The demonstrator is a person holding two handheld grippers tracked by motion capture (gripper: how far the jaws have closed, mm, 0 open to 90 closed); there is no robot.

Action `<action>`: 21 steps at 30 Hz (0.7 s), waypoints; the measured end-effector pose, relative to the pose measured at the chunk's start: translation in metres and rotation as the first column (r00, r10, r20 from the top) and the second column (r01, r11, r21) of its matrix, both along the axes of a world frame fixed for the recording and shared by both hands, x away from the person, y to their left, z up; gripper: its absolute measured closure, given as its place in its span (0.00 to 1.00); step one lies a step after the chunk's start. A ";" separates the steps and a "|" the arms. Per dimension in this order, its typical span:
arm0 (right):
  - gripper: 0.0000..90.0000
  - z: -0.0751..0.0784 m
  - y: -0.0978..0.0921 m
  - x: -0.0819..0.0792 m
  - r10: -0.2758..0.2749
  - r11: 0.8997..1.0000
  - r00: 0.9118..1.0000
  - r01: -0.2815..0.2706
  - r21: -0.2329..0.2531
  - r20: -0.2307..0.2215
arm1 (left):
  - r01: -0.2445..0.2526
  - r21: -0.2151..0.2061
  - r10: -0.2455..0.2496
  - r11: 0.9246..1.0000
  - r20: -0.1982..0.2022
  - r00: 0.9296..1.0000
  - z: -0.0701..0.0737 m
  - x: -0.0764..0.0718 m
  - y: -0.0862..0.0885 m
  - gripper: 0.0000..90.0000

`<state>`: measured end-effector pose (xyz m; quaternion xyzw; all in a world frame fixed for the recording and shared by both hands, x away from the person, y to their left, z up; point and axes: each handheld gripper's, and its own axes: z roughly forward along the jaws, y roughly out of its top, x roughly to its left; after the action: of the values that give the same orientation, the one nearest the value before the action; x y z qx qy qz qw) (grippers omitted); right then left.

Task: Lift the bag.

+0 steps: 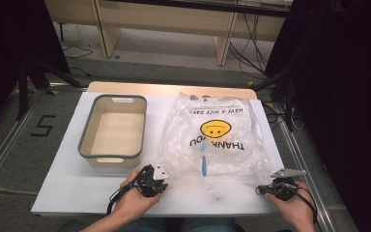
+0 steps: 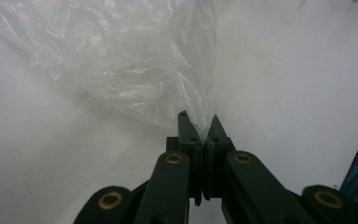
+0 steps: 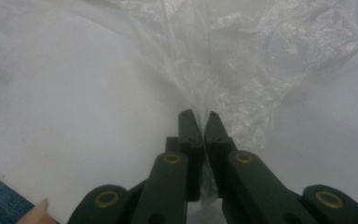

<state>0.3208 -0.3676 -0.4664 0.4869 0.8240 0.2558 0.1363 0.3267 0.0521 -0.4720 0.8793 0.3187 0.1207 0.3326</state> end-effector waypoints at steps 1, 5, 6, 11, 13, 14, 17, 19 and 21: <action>0.99 0.000 0.000 0.000 -0.001 1.000 1.000 0.001 0.000 -0.002 | 0.006 -0.007 -0.006 1.000 0.017 1.000 0.003 0.000 0.002 0.99; 0.99 0.001 -0.001 0.000 -0.016 1.000 1.000 0.016 0.018 0.010 | 0.011 -0.076 -0.005 0.997 0.078 0.997 0.014 -0.003 0.008 0.99; 0.99 0.002 -0.002 0.000 -0.023 0.999 1.000 0.022 0.025 0.018 | 0.014 -0.093 -0.006 0.996 0.091 0.996 0.018 -0.004 0.010 0.99; 1.00 0.006 -0.004 0.001 -0.040 0.999 0.998 0.038 0.038 0.049 | 0.030 -0.150 -0.006 0.988 0.156 0.988 0.029 -0.007 0.012 0.99; 0.99 0.008 -0.004 0.001 -0.048 0.998 0.997 0.046 0.042 0.056 | 0.037 -0.169 -0.006 0.985 0.178 0.984 0.032 -0.007 0.012 0.99; 1.00 0.009 -0.004 0.001 -0.054 0.998 0.997 0.051 0.046 0.059 | 0.044 -0.173 -0.011 0.984 0.190 0.982 0.033 -0.008 0.012 0.99; 1.00 0.010 -0.005 0.001 -0.065 0.997 0.995 0.062 0.051 0.071 | 0.056 -0.195 -0.013 0.979 0.217 0.976 0.036 -0.009 0.011 0.99; 1.00 0.010 -0.006 0.001 -0.068 0.996 0.995 0.064 0.055 0.075 | 0.060 -0.207 -0.011 0.977 0.234 0.972 0.038 -0.009 0.011 0.99; 1.00 0.011 -0.006 0.001 -0.069 0.996 0.994 0.065 0.057 0.080 | 0.067 -0.218 -0.010 0.974 0.255 0.967 0.042 -0.009 0.012 0.99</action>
<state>0.3219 -0.3736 -0.4557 0.5070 0.7937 0.2929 0.1653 0.3179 0.0637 -0.4302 0.8196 0.2681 0.1880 0.4701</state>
